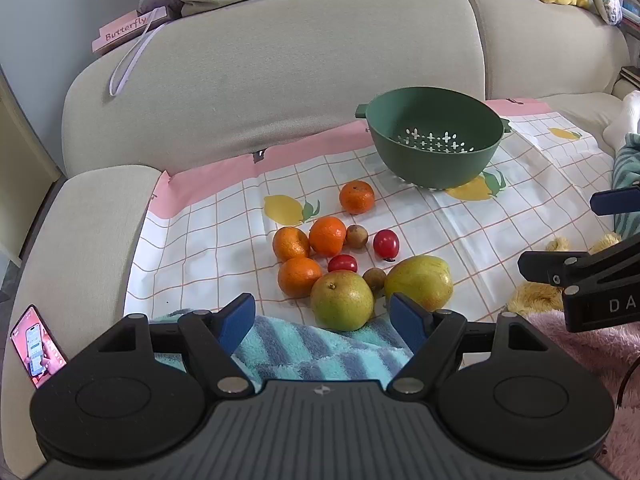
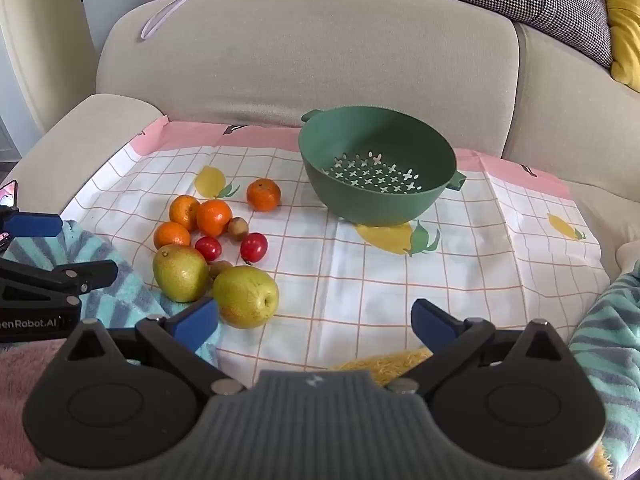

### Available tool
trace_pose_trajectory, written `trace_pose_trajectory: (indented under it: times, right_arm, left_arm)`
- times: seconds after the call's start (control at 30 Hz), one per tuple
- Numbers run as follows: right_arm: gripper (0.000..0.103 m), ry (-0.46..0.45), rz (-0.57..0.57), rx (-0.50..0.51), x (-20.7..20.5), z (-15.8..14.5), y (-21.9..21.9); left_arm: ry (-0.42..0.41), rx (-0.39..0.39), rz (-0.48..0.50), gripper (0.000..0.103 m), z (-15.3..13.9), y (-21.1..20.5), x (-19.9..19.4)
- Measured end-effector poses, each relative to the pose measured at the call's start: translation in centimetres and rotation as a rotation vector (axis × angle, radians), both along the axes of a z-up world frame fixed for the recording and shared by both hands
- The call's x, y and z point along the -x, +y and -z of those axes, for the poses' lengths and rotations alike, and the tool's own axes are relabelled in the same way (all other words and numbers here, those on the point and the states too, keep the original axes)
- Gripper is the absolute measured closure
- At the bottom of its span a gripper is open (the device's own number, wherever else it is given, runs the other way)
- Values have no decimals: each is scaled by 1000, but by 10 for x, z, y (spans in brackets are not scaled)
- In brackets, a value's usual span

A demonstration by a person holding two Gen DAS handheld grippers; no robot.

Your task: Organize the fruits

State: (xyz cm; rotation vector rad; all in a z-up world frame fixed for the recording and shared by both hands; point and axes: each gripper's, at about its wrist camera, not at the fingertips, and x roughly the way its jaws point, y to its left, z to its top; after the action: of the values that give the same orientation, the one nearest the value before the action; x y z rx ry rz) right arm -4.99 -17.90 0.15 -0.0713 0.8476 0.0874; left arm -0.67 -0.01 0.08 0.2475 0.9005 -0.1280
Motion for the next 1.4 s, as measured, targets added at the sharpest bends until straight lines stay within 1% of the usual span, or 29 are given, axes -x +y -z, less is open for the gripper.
trace_pose_trajectory:
  times: [1.4]
  right_arm:
    - [4,-2,8,7,1,-1,0]
  left_arm:
    - [6,-6,7,13,1,-2,3]
